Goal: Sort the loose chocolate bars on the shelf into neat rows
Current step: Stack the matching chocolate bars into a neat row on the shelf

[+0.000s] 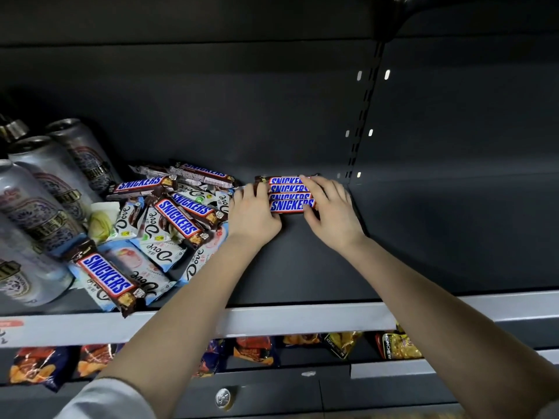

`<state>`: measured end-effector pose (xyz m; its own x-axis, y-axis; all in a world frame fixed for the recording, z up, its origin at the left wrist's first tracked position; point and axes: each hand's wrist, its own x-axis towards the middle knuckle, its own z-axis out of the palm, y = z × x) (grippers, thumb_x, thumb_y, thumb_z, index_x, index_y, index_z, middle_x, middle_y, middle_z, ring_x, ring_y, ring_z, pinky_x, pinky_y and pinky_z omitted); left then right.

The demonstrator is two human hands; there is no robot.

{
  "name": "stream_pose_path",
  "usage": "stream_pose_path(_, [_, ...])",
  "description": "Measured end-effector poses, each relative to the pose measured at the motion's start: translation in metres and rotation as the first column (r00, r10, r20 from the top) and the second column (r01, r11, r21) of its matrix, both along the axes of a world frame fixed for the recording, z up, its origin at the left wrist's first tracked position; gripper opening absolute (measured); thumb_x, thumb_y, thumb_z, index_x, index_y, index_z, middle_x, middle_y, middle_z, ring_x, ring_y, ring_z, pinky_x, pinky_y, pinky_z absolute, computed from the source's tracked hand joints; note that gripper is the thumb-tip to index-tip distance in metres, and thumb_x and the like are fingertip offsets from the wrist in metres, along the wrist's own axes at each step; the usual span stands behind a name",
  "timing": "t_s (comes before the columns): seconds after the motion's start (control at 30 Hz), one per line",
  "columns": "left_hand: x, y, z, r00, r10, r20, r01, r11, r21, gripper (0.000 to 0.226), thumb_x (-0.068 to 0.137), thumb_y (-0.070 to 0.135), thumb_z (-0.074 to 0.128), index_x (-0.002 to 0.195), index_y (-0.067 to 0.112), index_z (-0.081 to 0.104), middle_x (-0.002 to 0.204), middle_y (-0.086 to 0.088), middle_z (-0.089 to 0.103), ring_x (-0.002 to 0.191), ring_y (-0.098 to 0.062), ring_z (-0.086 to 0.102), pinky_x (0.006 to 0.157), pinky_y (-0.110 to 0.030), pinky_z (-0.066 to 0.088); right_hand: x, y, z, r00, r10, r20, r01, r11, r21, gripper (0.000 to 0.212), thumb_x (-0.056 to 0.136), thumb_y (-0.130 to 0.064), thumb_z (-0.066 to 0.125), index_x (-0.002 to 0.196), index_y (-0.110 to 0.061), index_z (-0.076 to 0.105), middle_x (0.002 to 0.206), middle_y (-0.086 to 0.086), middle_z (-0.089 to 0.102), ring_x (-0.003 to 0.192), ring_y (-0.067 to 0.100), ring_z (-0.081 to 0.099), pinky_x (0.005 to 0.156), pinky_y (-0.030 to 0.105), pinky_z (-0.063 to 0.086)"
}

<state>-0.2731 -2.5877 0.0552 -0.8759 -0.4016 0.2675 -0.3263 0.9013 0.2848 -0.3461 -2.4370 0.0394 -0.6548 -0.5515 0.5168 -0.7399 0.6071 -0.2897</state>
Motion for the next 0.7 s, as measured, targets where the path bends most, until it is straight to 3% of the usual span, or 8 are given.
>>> stream_pose_path(0.17, [0.011,-0.015,0.028,1.0,-0.026,-0.014,0.026,0.998,-0.056,0.053,0.079,0.028,0.056,0.128,0.017,0.039,0.125,-0.012,0.05,0.119,-0.034,0.042,0.099,-0.044,0.033,0.014,-0.037,0.017,0.996,0.088,-0.026,-0.09,0.991,-0.1,0.047,0.087,-0.022,0.051,0.133,-0.013,0.046,0.131,0.011,0.049,0.12,0.03,0.044,0.104,0.045,0.036])
stream_pose_path(0.3, [0.029,-0.042,0.035,0.997,0.047,-0.057,-0.052,0.996,-0.077,0.045,0.08,0.023,0.052,0.124,0.017,0.045,0.122,-0.011,0.054,0.117,-0.033,0.045,0.099,-0.042,0.032,0.032,-0.069,0.021,0.972,0.218,-0.086,-0.226,0.968,-0.106,0.043,0.088,-0.028,0.041,0.126,-0.011,0.052,0.126,0.011,0.053,0.114,0.031,0.049,0.1,0.044,0.04])
stream_pose_path(0.47, [0.067,-0.08,0.032,0.978,0.157,-0.138,-0.17,0.982,-0.086,0.033,0.086,0.021,0.049,0.118,0.014,0.051,0.119,-0.01,0.058,0.116,-0.031,0.047,0.1,-0.041,0.03,0.052,-0.106,0.021,0.931,0.332,-0.15,-0.348,0.932,-0.098,0.036,0.087,-0.027,0.041,0.111,-0.01,0.061,0.109,0.008,0.062,0.101,0.029,0.056,0.095,0.041,0.042])
stream_pose_path(0.6, [0.096,-0.11,0.027,0.964,0.211,-0.164,-0.216,0.976,-0.013,0.039,0.084,0.011,0.045,0.121,0.018,0.054,0.121,-0.009,0.059,0.116,-0.03,0.05,0.1,-0.039,0.035,0.071,-0.13,0.022,0.905,0.406,-0.126,-0.414,0.909,-0.044,0.038,0.086,-0.035,0.04,0.101,-0.013,0.068,0.098,0.002,0.067,0.096,0.026,0.059,0.091,0.037,0.039])
stream_pose_path(0.7, [0.116,-0.124,0.019,0.977,0.191,-0.092,-0.19,0.982,0.024,0.049,0.08,0.003,0.046,0.127,0.018,0.052,0.128,-0.009,0.055,0.12,-0.03,0.048,0.095,-0.039,0.041,0.084,-0.143,0.022,0.902,0.43,-0.041,-0.423,0.898,0.12,0.043,0.087,-0.044,0.045,0.116,-0.017,0.062,0.111,0.002,0.062,0.109,0.025,0.052,0.097,0.041,0.033])
